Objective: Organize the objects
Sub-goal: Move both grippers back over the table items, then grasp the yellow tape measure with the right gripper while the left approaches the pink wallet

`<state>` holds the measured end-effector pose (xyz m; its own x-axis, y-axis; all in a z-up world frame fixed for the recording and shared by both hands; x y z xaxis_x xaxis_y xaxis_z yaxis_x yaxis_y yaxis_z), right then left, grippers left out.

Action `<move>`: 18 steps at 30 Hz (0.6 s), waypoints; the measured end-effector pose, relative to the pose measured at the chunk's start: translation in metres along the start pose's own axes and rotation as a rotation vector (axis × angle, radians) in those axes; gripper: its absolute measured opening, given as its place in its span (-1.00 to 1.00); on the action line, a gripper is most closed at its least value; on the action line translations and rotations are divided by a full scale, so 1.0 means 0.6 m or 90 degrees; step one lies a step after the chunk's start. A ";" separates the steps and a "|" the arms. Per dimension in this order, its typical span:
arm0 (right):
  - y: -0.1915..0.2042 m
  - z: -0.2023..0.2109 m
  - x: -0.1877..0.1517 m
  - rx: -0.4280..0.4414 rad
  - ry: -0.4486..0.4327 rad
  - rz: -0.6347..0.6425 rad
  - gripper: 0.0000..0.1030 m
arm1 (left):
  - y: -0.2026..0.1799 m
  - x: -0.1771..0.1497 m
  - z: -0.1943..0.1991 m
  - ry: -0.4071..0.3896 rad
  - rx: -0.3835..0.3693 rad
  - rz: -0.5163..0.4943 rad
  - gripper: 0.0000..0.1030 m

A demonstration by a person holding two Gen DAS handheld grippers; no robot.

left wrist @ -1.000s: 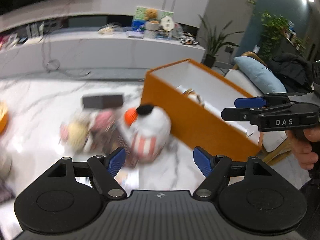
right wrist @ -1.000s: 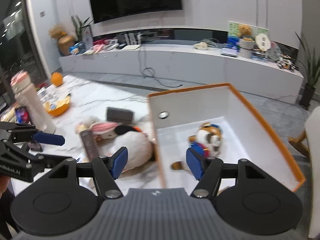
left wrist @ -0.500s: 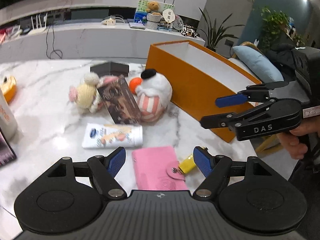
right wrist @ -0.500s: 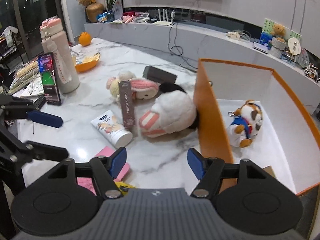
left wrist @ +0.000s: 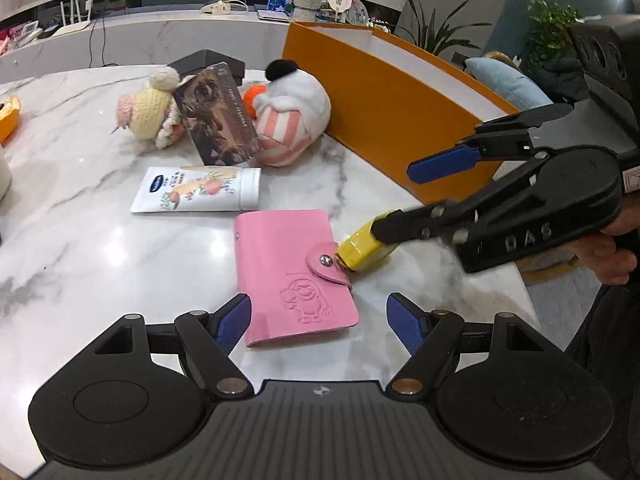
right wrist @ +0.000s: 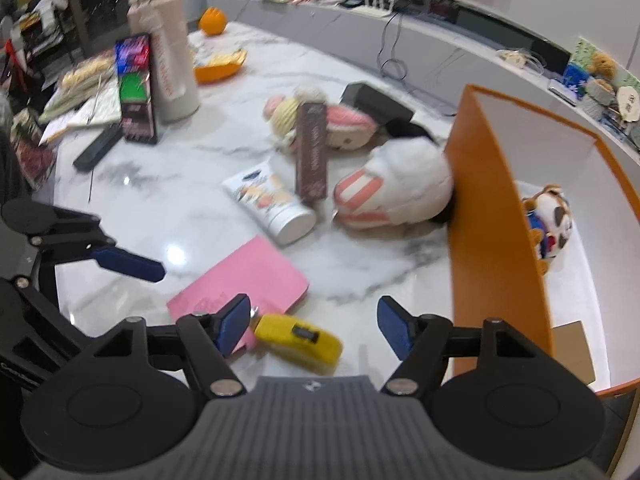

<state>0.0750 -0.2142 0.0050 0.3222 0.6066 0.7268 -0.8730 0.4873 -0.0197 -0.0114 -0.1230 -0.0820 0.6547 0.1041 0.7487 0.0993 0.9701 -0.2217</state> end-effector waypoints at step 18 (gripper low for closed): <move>0.013 -0.033 -0.045 -0.003 0.088 0.037 -0.26 | 0.028 -0.020 -0.052 0.026 0.046 -0.002 0.79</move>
<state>0.0667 -0.2147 -0.0284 0.3183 0.7151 0.6223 -0.8905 0.4508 -0.0625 0.0056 -0.1149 -0.1142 0.6843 0.0927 0.7233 0.0490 0.9838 -0.1725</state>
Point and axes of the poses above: each gripper's, at about its wrist camera, not at the fingertips, and z roughly against the way its jaws point, y to its left, x to its top, the point moved 10 cm from there along -z, roughly the way its jaws point, and after that the axes turned 11 degrees about -y, right-handed, at the moved point
